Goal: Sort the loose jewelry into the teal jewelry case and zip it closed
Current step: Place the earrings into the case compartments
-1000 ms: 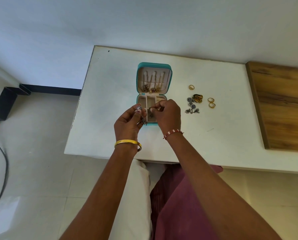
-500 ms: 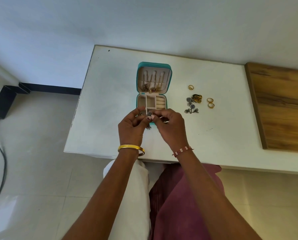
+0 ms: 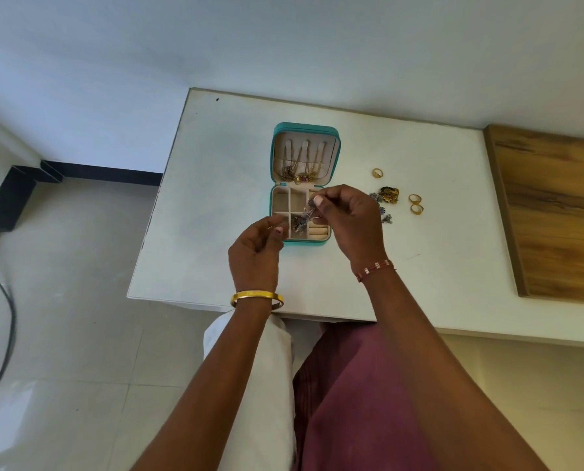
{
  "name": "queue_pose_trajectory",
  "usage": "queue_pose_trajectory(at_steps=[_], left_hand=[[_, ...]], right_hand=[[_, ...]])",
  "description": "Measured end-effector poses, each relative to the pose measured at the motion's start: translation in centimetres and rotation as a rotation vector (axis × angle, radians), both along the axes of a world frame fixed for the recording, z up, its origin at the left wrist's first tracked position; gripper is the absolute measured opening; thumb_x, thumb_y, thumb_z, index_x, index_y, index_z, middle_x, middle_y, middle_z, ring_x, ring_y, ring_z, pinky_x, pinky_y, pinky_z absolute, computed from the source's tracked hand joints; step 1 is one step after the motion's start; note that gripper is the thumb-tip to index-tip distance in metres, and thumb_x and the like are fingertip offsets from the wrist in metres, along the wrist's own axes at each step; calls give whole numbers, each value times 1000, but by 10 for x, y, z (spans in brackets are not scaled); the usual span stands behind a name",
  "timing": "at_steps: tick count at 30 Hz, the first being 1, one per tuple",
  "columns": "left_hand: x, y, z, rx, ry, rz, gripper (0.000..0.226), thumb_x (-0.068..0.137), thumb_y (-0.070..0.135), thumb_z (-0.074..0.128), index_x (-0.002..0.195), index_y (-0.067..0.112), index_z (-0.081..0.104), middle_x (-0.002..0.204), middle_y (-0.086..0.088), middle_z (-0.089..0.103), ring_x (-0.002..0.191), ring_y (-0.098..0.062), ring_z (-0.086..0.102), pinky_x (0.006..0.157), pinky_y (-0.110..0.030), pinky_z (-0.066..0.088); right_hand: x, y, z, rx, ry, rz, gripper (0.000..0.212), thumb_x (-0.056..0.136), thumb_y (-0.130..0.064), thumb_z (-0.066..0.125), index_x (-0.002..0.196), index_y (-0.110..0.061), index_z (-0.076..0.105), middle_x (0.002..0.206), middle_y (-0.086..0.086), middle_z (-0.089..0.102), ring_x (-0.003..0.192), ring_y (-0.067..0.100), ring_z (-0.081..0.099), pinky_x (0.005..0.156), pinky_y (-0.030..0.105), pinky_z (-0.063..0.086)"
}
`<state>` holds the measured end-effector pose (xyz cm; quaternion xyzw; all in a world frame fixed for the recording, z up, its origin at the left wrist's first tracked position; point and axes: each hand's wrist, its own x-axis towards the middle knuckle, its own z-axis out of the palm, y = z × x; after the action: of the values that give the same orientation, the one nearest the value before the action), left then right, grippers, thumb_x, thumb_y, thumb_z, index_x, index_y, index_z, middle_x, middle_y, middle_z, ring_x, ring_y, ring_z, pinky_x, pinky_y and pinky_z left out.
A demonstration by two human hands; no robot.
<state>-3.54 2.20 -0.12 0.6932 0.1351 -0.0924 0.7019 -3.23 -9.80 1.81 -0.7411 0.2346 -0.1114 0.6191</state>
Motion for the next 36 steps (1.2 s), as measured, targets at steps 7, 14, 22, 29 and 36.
queue_pose_trajectory(at_steps=[7,14,22,29,36], left_hand=[[-10,6,-22,-26,140,136,12,85,3,56,92,11,63,97,-12,66,85,-23,64,81,-31,55],[-7,4,-30,39,136,93,15,87,3,53,90,14,63,93,-8,66,83,-22,63,81,-31,54],[-10,4,-29,62,105,34,14,87,3,53,91,13,62,91,-9,66,77,-17,64,80,-30,54],[-26,-21,-18,10,59,-85,24,86,-1,51,81,20,62,75,-2,65,74,-15,64,77,-29,55],[-36,-75,-19,-18,81,-263,32,85,-3,49,75,23,62,71,0,64,71,-12,63,76,-29,54]], right_hand=[[11,-5,-20,-79,144,72,5,86,-1,58,88,-1,62,80,12,65,51,6,61,56,18,56],[14,2,-31,-416,219,158,10,81,-8,66,88,-1,69,88,12,67,73,14,55,64,19,42],[0,-2,-39,-492,152,36,10,81,-9,65,89,-7,70,88,7,61,72,10,51,60,3,33],[-47,-41,-56,-396,131,-341,8,82,-7,63,85,-5,69,84,13,68,67,11,53,62,-2,34],[-50,-78,-70,-558,232,-232,32,87,-6,56,119,-10,58,99,14,52,77,15,48,70,10,33]])
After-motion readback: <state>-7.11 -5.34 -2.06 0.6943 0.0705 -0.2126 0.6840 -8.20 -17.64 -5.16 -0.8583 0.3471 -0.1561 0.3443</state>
